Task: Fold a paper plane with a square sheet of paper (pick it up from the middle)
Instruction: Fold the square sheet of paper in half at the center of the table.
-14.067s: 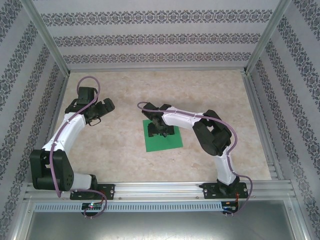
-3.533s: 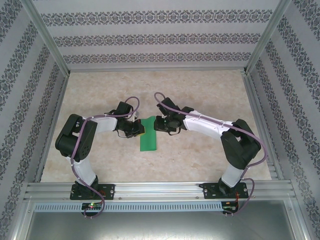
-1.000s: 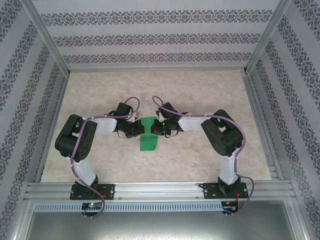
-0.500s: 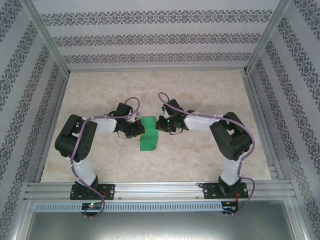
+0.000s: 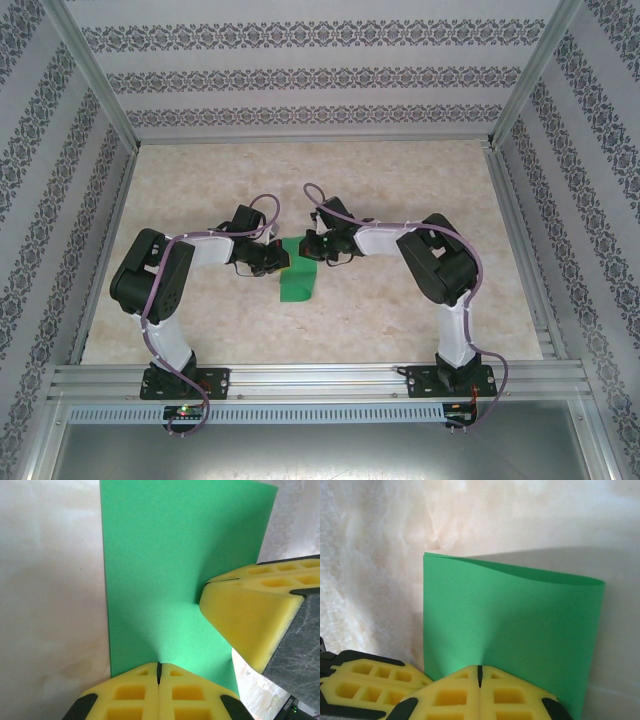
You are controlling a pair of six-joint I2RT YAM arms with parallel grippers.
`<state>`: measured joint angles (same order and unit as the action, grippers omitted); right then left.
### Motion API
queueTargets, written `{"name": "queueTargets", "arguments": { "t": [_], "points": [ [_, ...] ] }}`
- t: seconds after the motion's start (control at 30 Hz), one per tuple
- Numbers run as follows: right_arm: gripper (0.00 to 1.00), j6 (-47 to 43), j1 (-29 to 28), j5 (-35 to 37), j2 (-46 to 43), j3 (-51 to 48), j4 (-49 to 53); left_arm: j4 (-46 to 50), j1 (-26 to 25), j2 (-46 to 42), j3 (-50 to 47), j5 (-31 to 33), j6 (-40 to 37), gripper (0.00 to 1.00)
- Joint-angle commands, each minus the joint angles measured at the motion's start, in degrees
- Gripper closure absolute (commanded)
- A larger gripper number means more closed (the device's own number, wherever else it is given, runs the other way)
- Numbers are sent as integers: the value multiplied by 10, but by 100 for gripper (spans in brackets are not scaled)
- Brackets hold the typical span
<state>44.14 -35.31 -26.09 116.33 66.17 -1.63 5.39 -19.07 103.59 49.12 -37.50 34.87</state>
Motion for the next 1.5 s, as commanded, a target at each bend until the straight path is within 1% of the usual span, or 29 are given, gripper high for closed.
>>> {"name": "queueTargets", "arguments": {
  "t": [0.0, 0.17, 0.27, 0.4, 0.53, 0.7, 0.9, 1.0, 1.13, 1.3, 1.47],
  "points": [
    [100, -14, 41, 37, -7, -46, -2, 125, -1, 61, -45, 112, -15, 100],
    [100, -24, 81, 52, -39, -69, -17, 122, -1, 66, -46, 109, -17, 100],
    [100, -32, 83, 63, -67, -64, -10, 123, -2, 66, -45, 108, -17, 100],
    [100, -31, 68, 46, -91, -60, -20, 123, -1, 66, -43, 104, -19, 100],
    [100, -16, 34, 12, -62, -36, -25, 120, -1, 66, -42, 103, -17, 100],
    [100, -2, 14, 1, -8, 8, -23, 120, -1, 66, -41, 103, -16, 100],
    [100, -4, 35, 11, 17, 9, -29, 115, -1, 68, -46, 100, -14, 100],
    [100, -9, 58, 29, 21, 3, -33, 112, -1, 70, -50, 98, -14, 100],
    [100, -16, 92, 35, 24, 12, -32, 106, -1, 71, -54, 96, -11, 100],
    [100, -31, 95, 32, -21, 23, 1, 105, -1, 71, -55, 96, -10, 100],
    [100, -14, 63, 21, -94, -38, 9, 104, -2, 69, -53, 98, -11, 100]
  ]
}}
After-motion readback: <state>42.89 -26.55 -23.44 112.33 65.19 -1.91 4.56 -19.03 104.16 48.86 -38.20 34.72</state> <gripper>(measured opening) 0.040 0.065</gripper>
